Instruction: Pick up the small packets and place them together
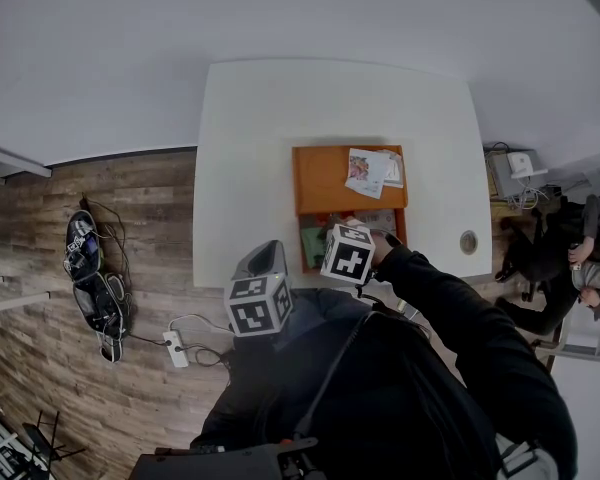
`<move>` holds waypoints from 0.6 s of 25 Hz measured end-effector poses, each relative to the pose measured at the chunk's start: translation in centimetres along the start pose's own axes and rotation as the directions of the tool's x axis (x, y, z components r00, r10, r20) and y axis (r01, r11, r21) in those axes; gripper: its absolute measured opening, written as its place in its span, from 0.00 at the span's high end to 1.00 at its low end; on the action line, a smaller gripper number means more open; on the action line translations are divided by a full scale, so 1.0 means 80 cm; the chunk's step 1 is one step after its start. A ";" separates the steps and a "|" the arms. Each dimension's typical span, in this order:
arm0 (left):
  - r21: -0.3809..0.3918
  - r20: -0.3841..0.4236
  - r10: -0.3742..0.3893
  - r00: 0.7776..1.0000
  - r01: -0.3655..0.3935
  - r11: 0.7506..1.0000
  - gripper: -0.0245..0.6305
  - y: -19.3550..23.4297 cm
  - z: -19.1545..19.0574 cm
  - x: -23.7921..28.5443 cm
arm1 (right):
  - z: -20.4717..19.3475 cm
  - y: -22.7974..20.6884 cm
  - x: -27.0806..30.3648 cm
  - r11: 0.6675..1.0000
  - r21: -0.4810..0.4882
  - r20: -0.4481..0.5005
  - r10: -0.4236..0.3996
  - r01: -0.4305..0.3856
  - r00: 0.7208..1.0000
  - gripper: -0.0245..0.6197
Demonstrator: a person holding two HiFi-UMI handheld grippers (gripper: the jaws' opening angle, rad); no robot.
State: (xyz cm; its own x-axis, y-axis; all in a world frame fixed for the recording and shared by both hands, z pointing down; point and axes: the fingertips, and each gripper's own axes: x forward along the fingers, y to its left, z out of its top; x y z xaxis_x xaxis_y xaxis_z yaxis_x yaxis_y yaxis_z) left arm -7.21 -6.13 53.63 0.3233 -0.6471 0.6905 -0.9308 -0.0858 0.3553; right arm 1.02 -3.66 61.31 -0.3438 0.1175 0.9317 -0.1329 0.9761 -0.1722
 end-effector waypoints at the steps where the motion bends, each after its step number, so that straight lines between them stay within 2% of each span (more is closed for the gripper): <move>1: 0.000 0.000 0.000 1.000 0.000 1.000 0.96 0.000 0.001 0.000 | 0.000 0.000 0.000 1.000 0.000 -0.004 0.004 -0.004 1.000 0.70; 9: -0.004 0.002 0.002 1.000 -0.002 1.000 0.96 0.001 0.000 0.002 | -0.002 0.006 0.001 0.998 0.016 -0.027 0.055 -0.054 0.998 0.77; 15: -0.003 0.004 0.006 1.000 -0.006 1.000 0.96 0.003 0.003 0.000 | -0.002 0.006 -0.003 0.998 0.013 -0.017 0.059 -0.059 0.998 0.82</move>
State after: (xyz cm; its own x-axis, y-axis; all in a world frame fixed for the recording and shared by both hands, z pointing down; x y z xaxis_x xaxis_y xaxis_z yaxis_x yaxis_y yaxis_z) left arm -7.46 -6.37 53.54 0.3166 -0.6507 0.6902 -0.9323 -0.0794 0.3528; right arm 1.19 -3.17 61.02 -0.3355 0.1782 0.9250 -0.1248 0.9649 -0.2312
